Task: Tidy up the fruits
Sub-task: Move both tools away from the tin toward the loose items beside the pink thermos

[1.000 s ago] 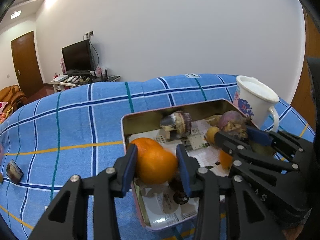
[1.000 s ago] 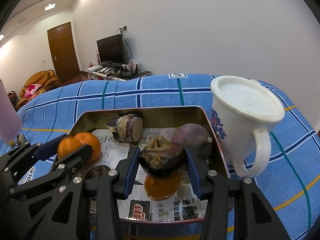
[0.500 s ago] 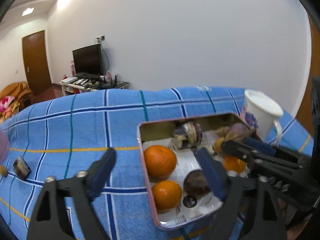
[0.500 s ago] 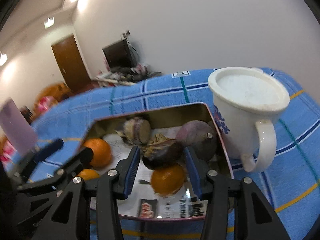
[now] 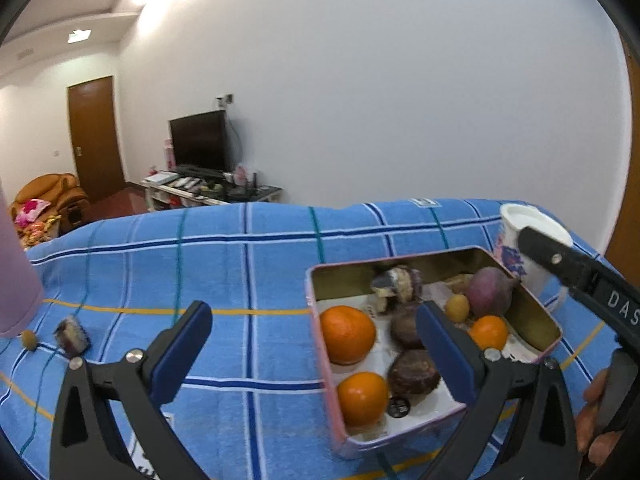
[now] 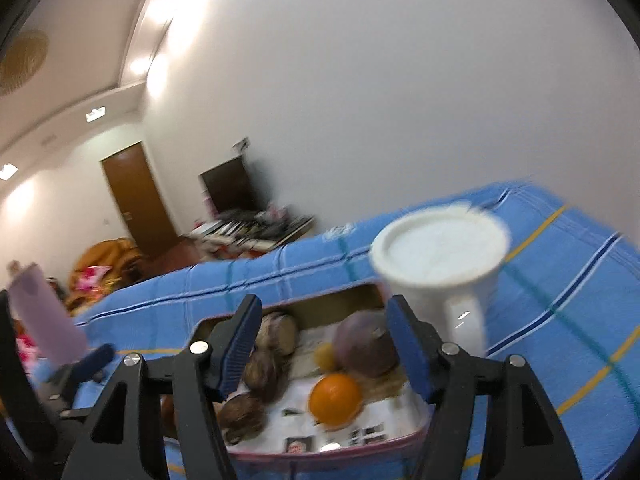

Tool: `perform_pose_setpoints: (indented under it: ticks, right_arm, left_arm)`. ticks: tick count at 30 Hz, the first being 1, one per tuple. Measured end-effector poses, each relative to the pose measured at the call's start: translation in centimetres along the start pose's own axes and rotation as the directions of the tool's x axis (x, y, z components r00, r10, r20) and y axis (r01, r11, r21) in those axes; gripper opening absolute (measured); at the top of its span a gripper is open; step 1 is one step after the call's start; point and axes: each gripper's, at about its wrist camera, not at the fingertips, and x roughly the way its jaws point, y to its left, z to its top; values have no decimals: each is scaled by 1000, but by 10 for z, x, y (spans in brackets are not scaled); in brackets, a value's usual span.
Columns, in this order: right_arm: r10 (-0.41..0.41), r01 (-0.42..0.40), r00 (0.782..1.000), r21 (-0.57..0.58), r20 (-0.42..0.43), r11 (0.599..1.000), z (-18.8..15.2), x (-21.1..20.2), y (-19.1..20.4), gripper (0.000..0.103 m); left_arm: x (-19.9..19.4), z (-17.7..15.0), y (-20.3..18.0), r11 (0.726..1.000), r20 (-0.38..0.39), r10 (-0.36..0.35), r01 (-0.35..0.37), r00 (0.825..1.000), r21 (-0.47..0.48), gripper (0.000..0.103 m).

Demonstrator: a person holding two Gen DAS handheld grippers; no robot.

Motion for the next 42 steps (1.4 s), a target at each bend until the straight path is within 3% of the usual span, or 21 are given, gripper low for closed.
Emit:
perform_pose_setpoints:
  ticks: [3,10,15,24,35,38,42]
  right_arm:
    - [-65,68,994,-30,86,997,1,-12,3,66]
    - [-62,67,992,-46,106,997,-1,-14,7,66]
    - [-68,80,990,-103,122,991,-8,-16,16,66]
    - [-106,118,987,-99,119,988,-19,-33,20,66]
    - [-119,146,983,-201,138,969,-37,-58,44,66]
    - [-144,169,979,-180,144,969,-37,-61,43,66]
    - [-147,159,984,-125,98,979,-37,-57,39,66]
  left_arm:
    - [-3,0,9,998,11,49,-48,999,-41,103]
    - [-5,-7,6,994,48,113,-112,992,-12,103]
    - [-13,-11,-1,995,80,93,-95,992,23,103]
    - [-32,-22,-9,997,67,50,-54,996,48,103]
    - [-59,-33,-13,998,86,25,-31,996,62,103]
    - [-57,-32,-7,997,68,50,-54,996,57,103]
    - [-61,-29,2,991,108,87,-97,990,90,103]
